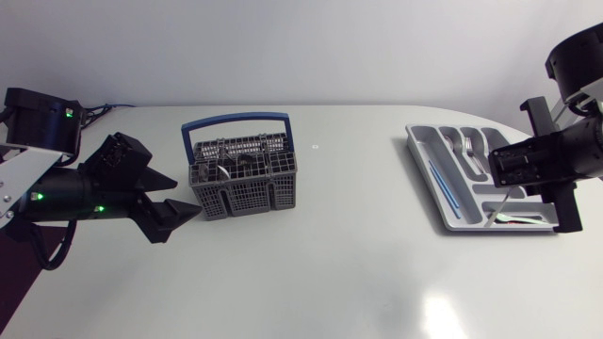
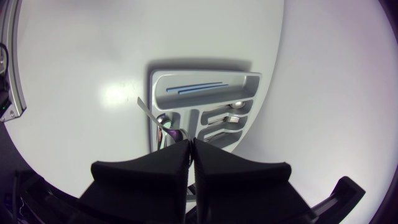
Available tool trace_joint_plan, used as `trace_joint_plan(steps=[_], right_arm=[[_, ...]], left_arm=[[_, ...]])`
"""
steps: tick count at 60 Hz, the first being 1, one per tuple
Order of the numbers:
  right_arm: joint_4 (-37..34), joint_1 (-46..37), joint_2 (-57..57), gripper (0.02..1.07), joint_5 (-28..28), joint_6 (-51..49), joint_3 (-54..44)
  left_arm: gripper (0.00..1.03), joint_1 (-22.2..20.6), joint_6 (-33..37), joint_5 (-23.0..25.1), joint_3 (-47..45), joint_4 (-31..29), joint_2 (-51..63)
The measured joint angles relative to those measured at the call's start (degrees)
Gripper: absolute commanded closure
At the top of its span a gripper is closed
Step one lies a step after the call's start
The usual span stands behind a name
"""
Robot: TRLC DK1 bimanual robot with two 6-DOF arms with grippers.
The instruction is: Unload the cutlery basket into the drawer organizer.
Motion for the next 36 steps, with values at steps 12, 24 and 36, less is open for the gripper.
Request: trace_joint_plan(steps=[12, 24, 36], right_arm=[[5.5, -6.4, 0.5, 1.01, 0.2, -8.6, -1.8], [7.8, -11.1, 3.6, 1.01, 1.3, -14.5, -1.9], [13.2, -15.6, 7.8, 1.01, 3.7, -20.7, -2.1]], left_arm=[[0.11, -0.5, 0.0, -1.0, 0.0, 0.0, 0.0], [0.11, -1.0, 0.0, -1.5, 0.0, 0.0, 0.0], [0.11, -1.7, -0.3, -2.6, 0.1, -0.4, 0.0]])
